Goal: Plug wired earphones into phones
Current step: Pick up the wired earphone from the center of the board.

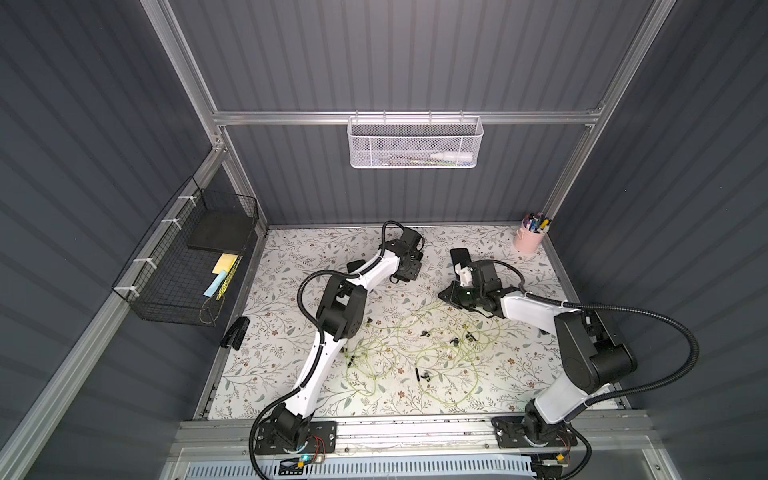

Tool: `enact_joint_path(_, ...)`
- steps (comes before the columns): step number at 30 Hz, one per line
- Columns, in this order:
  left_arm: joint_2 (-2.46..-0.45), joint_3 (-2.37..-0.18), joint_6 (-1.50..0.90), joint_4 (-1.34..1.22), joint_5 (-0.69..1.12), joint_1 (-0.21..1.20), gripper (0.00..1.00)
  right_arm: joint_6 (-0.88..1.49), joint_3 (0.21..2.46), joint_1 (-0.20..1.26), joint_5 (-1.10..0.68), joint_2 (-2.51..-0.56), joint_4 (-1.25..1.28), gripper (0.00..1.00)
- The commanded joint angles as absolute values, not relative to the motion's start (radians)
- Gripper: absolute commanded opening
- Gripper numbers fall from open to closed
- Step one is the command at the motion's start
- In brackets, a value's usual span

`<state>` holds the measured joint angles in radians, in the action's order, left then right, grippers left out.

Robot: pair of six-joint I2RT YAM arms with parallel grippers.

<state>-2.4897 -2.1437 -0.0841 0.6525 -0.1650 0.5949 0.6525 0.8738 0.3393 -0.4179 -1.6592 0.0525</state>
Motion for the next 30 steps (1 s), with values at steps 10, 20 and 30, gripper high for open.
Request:
enact_joint_path(10, -2.331, -1.907, -0.187, 0.881, -0.187, 0.632, 0.80, 0.642, 0.851, 0.336, -0.409, -1.630, 0.003, 0.05)
enact_joint_path(20, -2.533, -2.248, -0.086, 1.089, -0.183, 0.621, 0.98, 0.627, 0.830, 0.335, -0.389, -1.588, -0.036, 0.06)
enact_joint_path(30, -2.598, -2.306, -0.041, 1.188, -0.096, 0.591, 0.92, 0.606, 0.842, 0.334, -0.373, -1.580, -0.070, 0.06)
